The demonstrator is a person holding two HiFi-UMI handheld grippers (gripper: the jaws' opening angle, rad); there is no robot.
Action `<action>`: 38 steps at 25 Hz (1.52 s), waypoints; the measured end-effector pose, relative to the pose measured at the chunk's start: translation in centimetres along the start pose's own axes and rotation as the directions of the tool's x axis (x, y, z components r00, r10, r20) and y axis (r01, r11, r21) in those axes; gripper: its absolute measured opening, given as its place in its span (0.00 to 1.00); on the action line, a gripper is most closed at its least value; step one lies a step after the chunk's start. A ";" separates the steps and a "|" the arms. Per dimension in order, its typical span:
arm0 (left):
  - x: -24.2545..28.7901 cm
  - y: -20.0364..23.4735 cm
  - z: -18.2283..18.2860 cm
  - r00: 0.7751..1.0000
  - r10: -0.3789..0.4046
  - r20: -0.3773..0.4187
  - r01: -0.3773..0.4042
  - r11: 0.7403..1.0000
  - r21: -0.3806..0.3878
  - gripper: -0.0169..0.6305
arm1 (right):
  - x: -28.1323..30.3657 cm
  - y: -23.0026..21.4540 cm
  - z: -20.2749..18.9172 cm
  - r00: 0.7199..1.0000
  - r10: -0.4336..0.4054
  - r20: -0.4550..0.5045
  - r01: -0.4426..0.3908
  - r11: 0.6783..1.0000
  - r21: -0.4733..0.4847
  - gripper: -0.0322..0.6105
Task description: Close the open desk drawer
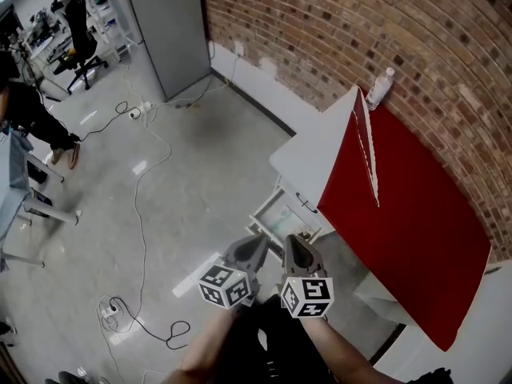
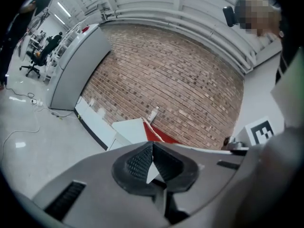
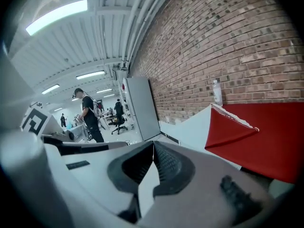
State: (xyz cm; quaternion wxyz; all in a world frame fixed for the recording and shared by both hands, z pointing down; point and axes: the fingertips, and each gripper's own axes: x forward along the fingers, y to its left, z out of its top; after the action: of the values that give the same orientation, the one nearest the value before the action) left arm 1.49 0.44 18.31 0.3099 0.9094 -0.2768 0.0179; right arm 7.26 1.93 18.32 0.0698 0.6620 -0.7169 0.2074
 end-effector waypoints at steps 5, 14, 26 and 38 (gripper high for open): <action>-1.4 -3.5 2.6 1.000 0.006 0.029 -0.008 0.997 0.077 0.04 | -2.8 0.5 2.9 0.999 0.002 0.047 -0.002 1.000 -0.020 0.07; -3.2 -7.0 4.5 0.996 0.028 0.083 -0.042 0.985 0.168 0.04 | -6.4 1.7 5.1 0.995 0.049 0.090 -0.040 0.994 -0.101 0.07; -3.4 -6.9 4.5 0.995 0.042 0.092 -0.057 0.984 0.167 0.04 | -6.6 2.0 4.3 0.995 0.053 0.079 -0.045 0.993 -0.109 0.07; -3.8 -6.3 3.7 0.995 0.042 0.094 -0.051 0.994 0.095 0.04 | -6.8 2.0 3.5 0.997 0.043 0.068 -0.035 0.993 -0.111 0.07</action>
State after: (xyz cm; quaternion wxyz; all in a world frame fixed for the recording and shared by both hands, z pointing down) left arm 0.98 4.34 11.08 0.2518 0.9166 -0.3105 -0.0036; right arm 6.71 6.93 12.16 0.0766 0.6500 -0.7419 0.1458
